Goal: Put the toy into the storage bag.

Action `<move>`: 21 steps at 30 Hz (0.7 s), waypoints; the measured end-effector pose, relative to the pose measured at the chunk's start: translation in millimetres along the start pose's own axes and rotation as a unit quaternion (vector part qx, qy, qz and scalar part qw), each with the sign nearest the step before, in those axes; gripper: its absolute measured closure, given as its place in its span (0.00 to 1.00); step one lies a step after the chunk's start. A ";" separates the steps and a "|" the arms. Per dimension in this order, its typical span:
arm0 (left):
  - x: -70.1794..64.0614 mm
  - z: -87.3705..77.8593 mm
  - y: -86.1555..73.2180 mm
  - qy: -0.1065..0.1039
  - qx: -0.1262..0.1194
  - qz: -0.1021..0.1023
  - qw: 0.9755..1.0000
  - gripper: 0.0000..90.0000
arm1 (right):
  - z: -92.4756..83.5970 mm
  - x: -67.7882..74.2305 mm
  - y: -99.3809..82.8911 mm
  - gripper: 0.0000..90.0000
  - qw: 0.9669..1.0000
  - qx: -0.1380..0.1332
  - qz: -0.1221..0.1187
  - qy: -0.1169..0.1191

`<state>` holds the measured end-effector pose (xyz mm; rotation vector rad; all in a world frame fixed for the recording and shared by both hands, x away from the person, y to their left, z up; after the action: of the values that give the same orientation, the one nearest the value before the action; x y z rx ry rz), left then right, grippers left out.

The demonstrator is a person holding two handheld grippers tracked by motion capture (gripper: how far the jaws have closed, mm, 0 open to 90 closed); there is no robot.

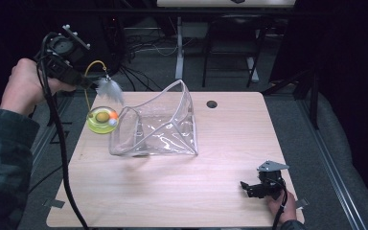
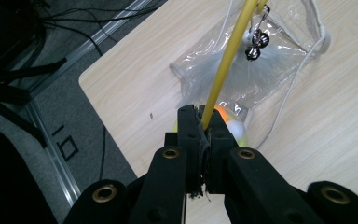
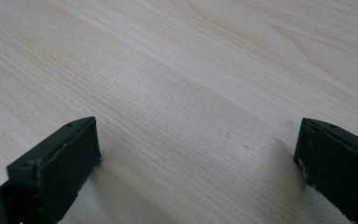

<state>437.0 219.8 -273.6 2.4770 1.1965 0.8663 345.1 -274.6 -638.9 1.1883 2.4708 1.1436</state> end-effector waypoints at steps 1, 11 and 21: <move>-1.0 -0.2 1.1 0.000 0.001 0.002 1.000 0.97 | 0.1 0.1 0.1 0.00 1.000 -0.001 0.000 0.000; -9.3 -0.9 13.9 -0.005 -0.002 0.016 1.000 0.97 | 0.6 0.3 0.2 0.00 1.000 -0.004 0.002 0.000; -14.6 1.3 23.3 -0.009 -0.001 0.023 1.000 0.97 | 0.5 0.3 0.2 0.00 1.000 -0.004 0.002 0.000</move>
<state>445.3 193.8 -269.8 2.5143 1.1355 0.8544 345.2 -274.0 -639.1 1.1923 2.4621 1.1526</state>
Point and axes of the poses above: each handheld gripper's, and its own axes: z roughly forward along the jaws, y roughly out of its top, x roughly to its left, the point moved 7 cm from there along z, roughly forward along the jaws, and after that the axes turned 14 degrees about y, right-handed, at the moved point
